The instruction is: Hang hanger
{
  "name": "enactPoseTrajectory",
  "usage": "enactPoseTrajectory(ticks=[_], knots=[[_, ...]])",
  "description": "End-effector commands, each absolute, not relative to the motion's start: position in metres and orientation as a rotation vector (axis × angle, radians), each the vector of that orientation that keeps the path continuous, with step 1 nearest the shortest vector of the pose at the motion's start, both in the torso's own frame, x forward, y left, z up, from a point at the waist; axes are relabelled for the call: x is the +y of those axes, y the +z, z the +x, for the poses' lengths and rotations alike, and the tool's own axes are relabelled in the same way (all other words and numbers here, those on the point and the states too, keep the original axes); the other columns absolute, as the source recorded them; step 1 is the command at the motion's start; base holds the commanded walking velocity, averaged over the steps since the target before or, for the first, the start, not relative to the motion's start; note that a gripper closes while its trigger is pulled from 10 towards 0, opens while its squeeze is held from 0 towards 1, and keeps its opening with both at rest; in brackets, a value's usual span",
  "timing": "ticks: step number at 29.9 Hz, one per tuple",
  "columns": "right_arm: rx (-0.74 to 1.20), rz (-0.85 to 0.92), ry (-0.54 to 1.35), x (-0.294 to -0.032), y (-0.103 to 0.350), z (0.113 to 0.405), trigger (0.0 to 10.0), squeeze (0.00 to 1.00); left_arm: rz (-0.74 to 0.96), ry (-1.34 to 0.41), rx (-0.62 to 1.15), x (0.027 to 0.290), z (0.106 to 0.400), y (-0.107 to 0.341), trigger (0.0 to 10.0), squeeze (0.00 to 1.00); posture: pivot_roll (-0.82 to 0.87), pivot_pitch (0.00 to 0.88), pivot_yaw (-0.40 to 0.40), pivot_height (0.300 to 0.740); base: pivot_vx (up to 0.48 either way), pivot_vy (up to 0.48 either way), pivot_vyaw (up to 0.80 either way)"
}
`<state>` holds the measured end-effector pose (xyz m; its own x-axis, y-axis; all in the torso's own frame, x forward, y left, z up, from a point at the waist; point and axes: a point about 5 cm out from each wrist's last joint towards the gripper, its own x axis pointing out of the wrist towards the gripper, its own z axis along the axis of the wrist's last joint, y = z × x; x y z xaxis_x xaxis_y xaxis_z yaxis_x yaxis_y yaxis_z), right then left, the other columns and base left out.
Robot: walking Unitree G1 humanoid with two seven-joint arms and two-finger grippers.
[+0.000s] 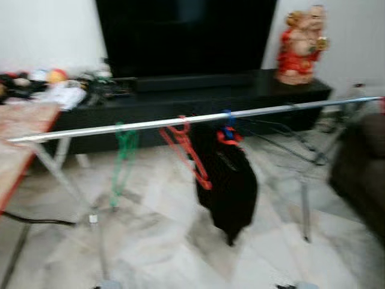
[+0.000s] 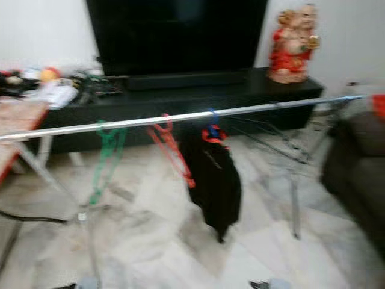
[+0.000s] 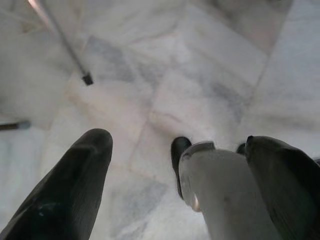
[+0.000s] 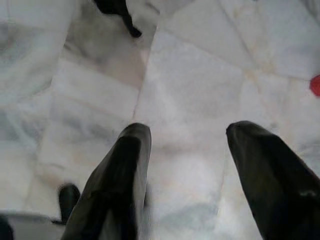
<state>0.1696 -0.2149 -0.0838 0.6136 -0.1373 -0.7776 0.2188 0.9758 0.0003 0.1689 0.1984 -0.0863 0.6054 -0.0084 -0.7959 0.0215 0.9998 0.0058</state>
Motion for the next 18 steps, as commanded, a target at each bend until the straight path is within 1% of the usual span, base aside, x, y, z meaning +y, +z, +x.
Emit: enactPoseTrajectory(ticks=[1,10,14,17,18], knots=[[0.895,0.096,-0.216,-0.2167,-0.0853,0.1653,10.0,0.0,0.016,-0.016,0.941,0.1995,0.1655,-0.0879,10.0,0.0,0.02,0.0,0.015,0.74,0.0,0.0,-0.76],[0.899,0.095,-0.205,-0.216,-0.0863,0.1631,10.0,0.0,0.019,-0.011,0.938,0.2002,0.1656,-0.0877,10.0,0.0,0.03,0.0,0.012,0.74,0.0,0.0,-0.77],[0.9,0.095,-0.225,-0.2208,-0.086,0.1614,10.0,0.0,0.015,-0.008,0.937,0.2,0.1662,-0.0876,10.0,0.0,0.02,0.0,0.014,0.74,0.0,0.0,-0.77],[0.9,0.093,-0.227,-0.2212,-0.086,0.1613,10.0,0.0,0.043,-0.015,0.934,0.1998,0.1672,-0.0872,10.0,0.0,0.02,0.0,0.012,0.74,0.0,0.0,-0.76],[0.901,0.092,-0.225,-0.221,-0.0859,0.1616,10.0,0.0,0.046,-0.013,0.932,0.1996,0.1676,-0.087,10.0,0.0,0.02,0.0,0.011,0.74,0.0,-0.424,-0.76]])
